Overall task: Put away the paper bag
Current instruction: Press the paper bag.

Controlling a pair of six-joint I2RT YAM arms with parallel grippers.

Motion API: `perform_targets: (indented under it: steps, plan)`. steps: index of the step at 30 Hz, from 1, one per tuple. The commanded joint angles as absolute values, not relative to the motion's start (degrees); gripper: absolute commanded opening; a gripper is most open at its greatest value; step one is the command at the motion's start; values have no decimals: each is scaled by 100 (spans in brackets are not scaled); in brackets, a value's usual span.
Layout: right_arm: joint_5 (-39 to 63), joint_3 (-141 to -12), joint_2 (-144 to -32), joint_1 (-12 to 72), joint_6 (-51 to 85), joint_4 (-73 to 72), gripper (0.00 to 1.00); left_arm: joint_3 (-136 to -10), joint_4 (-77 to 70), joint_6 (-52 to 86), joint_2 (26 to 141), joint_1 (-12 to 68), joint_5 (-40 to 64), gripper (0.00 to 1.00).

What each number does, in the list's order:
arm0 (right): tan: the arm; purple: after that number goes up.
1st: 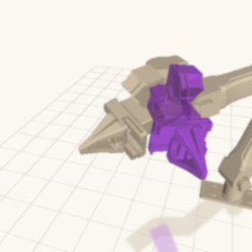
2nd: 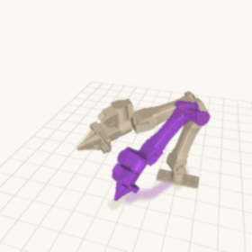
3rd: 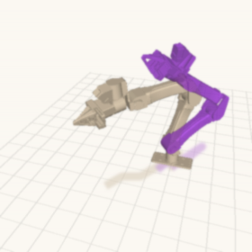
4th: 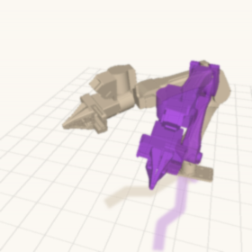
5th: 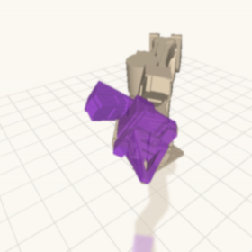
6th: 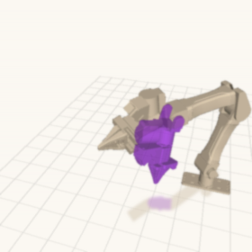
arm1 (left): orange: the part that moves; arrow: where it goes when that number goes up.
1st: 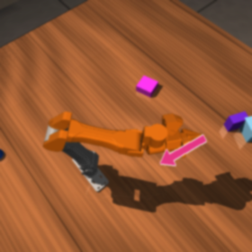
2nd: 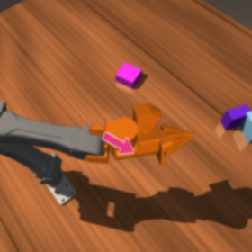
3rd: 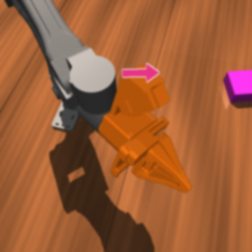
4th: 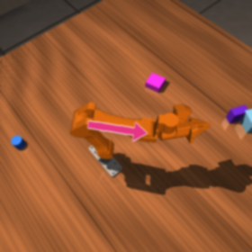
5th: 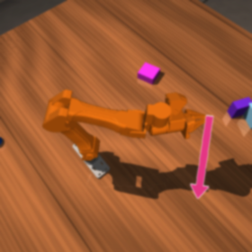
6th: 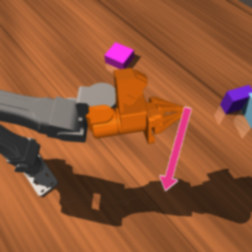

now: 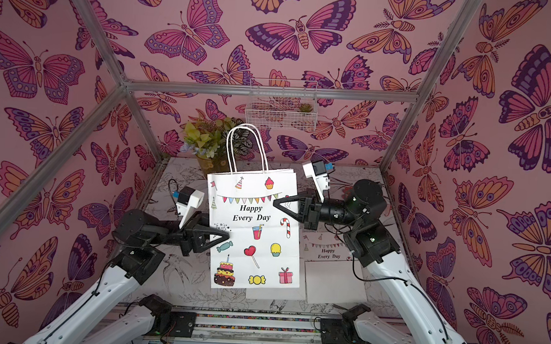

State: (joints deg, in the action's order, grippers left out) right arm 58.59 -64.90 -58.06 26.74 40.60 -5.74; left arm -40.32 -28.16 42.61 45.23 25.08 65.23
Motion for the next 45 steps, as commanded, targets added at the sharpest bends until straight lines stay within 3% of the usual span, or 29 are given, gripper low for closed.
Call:
perform_targets:
  steps: [1,3,6,9,12,14,20,27,28,30,33,35,39,45]
  plan:
    - [5795,-6593,-5739,2620,3883,-509,0,-4157,-2261,3833,4397,2466,6256,19]
    - [5869,-6522,-5731,2626,3882,-440,8,-4172,-2263,3851,4394,2444,6043,9]
    - [5966,-6376,-5616,2629,3912,-407,33,-4186,-2267,3915,4377,2402,5795,0]
    - [6028,-6285,-5464,2630,3852,-299,52,-4171,-2329,4044,4335,2321,5575,0]
    - [6150,-6244,-5364,2637,3826,-165,58,-4122,-2582,4278,4336,2242,5553,0]
    - [6221,-6267,-5353,2667,3753,2,55,-4118,-2683,4358,4365,2223,5608,0]
    - [5897,-6710,-5510,2882,2699,1651,23,-4087,-2721,4343,4376,2215,5745,0]
    - [5836,-6732,-5476,2890,2786,1603,0,-4069,-2707,4342,4315,2162,5841,0]
    - [5857,-6727,-5477,2886,2847,1518,0,-4069,-2718,4349,4331,2162,5878,0]
    - [5893,-6715,-5493,2891,2968,1354,0,-4078,-2724,4359,4360,2162,5984,10]
    - [5878,-6761,-5493,2888,3026,1258,0,-4069,-2725,4368,4392,2155,6160,33]
    - [5825,-6835,-5487,2883,3015,1245,0,-4078,-2733,4377,4394,2162,6340,44]
    - [5719,-6925,-5467,2883,3169,991,0,-4011,-2742,4343,4359,2162,6590,50]
    - [5548,-6928,-5474,2874,3350,638,0,-3956,-2742,4303,4413,2162,6767,45]
